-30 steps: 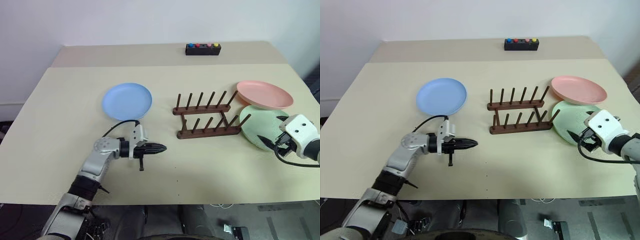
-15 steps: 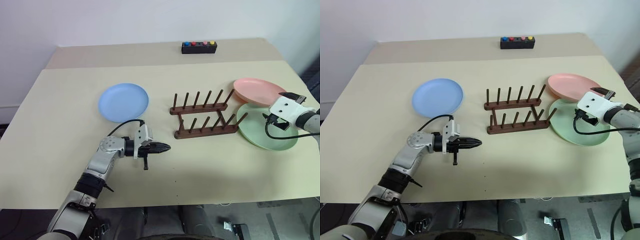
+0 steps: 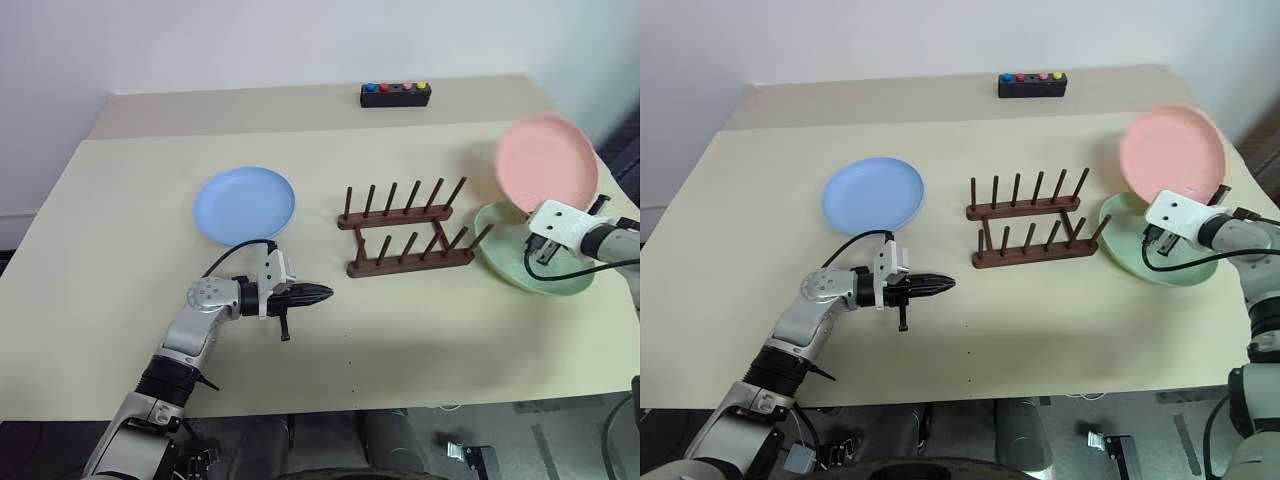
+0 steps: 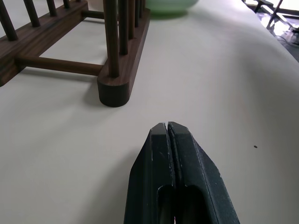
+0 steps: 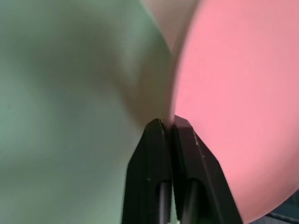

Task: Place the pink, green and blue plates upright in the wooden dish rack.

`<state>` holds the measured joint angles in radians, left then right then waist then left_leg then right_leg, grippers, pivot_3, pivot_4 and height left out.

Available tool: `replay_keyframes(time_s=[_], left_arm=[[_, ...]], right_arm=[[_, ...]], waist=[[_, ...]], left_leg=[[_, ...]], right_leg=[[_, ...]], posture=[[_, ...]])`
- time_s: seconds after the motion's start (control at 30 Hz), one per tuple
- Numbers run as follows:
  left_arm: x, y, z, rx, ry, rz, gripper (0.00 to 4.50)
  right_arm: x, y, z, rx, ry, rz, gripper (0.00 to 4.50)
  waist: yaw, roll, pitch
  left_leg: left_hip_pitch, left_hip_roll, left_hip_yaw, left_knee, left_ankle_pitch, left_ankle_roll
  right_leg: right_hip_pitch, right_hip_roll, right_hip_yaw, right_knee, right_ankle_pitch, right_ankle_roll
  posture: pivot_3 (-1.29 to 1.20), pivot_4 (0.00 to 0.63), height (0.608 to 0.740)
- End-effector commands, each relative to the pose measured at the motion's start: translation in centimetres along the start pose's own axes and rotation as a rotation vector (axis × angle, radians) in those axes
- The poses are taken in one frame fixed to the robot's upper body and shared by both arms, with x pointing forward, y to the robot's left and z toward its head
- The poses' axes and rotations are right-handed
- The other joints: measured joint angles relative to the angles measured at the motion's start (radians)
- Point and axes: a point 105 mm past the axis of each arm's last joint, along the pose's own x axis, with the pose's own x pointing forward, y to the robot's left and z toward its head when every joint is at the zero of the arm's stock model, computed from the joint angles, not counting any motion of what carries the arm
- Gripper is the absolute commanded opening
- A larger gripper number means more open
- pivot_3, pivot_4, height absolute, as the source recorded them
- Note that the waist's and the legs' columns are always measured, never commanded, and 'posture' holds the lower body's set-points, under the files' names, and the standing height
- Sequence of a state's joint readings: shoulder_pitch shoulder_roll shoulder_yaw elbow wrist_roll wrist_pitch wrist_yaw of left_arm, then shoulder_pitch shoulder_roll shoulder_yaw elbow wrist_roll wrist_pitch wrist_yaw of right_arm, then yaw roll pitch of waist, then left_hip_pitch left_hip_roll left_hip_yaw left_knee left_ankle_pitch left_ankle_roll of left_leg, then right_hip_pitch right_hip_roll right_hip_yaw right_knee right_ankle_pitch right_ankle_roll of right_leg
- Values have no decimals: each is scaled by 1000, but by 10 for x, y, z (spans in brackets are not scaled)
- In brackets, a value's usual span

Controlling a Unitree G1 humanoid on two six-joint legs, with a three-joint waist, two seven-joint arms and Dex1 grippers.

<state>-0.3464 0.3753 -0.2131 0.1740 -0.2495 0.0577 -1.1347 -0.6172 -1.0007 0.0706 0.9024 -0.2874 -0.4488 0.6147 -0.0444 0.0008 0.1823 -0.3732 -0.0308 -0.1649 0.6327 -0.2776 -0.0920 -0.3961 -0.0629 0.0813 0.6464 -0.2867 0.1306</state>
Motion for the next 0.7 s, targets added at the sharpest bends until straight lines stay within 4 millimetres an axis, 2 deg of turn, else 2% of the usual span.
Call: replay_keyframes(time_s=[0.03,0.27,0.4,0.53,0.7], left_arm=[[-1,2,10,30,-30,7,0],[1,2,10,36,-32,3,0],[-1,6,11,46,-37,31,0],[-6,14,12,45,-43,71,0],[-10,21,11,49,-37,97,0]], right_arm=[[-8,-16,4,-19,-28,-82,35],[-26,-30,19,-144,-87,-174,35],[-47,-46,41,-171,-158,-260,35],[-76,-57,77,-29,-318,-300,35],[-105,-56,109,200,-493,-241,35]], waist=[[0,0,0],[0,1,0],[1,1,0],[1,1,0],[3,1,0]], left_leg=[[0,0,0,0,0,0],[0,0,0,0,0,0],[0,0,0,0,0,0],[0,0,0,0,0,0],[0,0,-1,1,0,0]], right_leg=[[0,0,0,0,0,0],[0,0,0,0,0,0],[0,0,0,0,0,0],[0,0,0,1,0,0],[2,0,0,1,0,0]], posture=[[0,150,740],[0,150,740],[0,150,740],[0,150,740],[0,150,740]])
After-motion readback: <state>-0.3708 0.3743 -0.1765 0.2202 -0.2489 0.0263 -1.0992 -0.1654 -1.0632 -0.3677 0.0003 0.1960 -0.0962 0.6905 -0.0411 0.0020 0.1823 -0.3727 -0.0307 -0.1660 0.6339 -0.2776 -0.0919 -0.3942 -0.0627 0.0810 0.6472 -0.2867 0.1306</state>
